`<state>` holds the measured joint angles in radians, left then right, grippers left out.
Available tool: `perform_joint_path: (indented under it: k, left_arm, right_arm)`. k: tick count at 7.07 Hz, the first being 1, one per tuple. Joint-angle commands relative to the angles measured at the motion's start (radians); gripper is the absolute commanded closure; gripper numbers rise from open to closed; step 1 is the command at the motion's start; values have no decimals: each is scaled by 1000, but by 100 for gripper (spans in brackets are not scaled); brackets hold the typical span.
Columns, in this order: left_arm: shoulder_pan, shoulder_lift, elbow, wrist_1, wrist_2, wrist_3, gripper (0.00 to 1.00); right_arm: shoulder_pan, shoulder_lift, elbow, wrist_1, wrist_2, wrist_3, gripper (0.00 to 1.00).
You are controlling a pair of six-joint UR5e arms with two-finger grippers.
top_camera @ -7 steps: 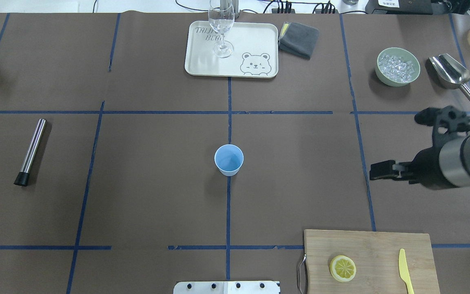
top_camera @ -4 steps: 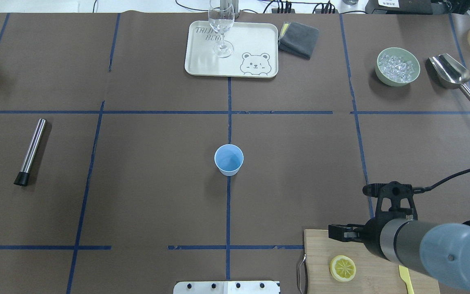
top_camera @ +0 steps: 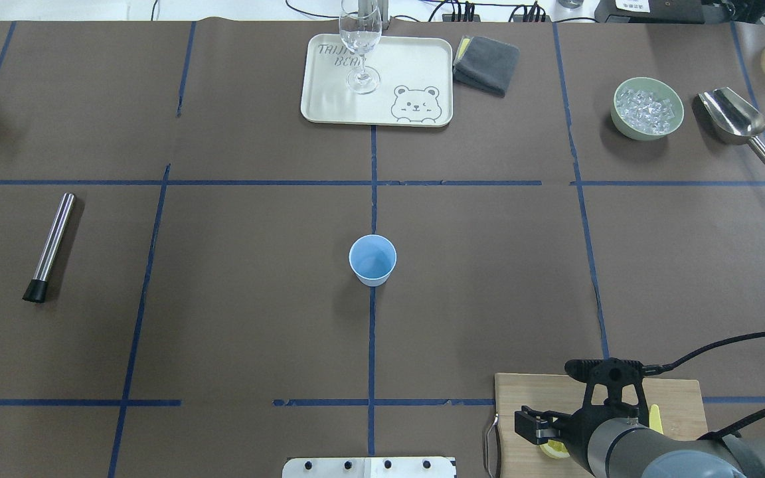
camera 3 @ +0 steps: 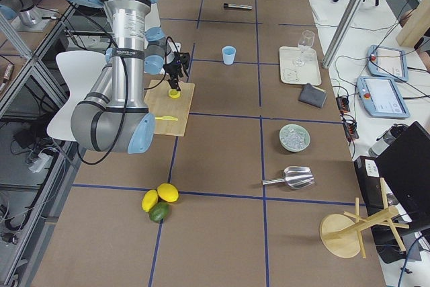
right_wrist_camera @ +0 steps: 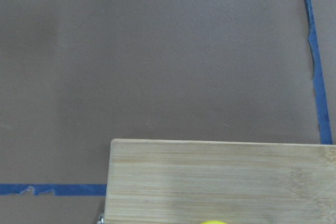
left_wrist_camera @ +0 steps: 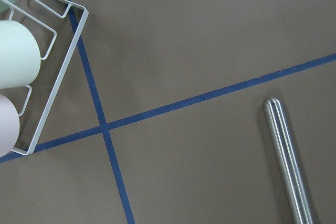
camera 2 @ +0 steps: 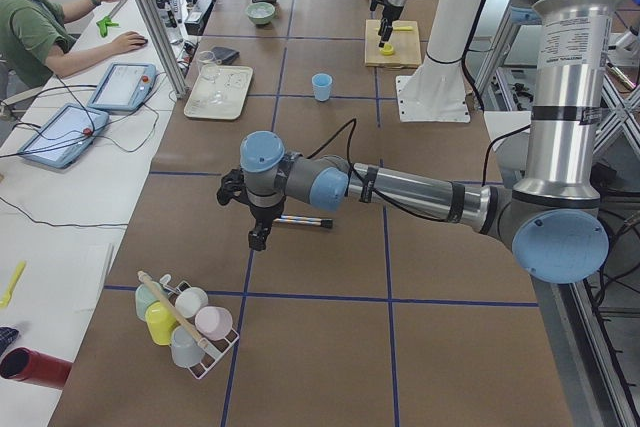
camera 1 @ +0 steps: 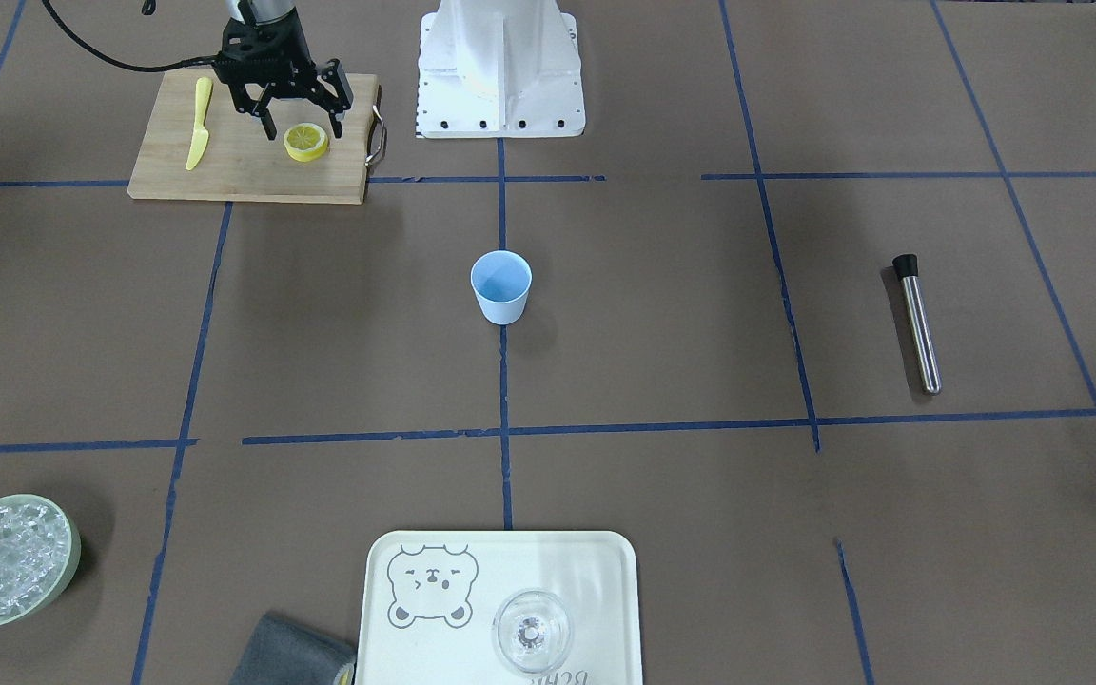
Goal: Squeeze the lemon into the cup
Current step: 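Lower the right gripper and close it on a yellow lemon slice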
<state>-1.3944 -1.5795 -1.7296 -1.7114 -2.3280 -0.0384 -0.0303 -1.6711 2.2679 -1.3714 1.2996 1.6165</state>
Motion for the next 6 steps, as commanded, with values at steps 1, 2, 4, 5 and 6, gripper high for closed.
perform_joint_path:
  k: [1, 2, 4, 5, 6]
  left_arm:
    - [0, 1, -1, -1, -1, -1, 0]
    - [0, 1, -1, -1, -1, -2, 0]
    - [0, -2, -1, -1, -1, -2, 0]
    - [0, -2, -1, -1, -1, -2, 0]
    - [0, -2, -1, -1, -1, -2, 0]
  right_arm:
    - [-22, -1, -60, 61, -20, 23, 0]
    - [-20, -1, -86, 99, -26, 23, 0]
    - [-28, -7, -87, 98, -29, 23, 0]
    - [-28, -12, -85, 98, -29, 23, 0]
    - [-33, -13, -87, 91, -28, 23, 0]
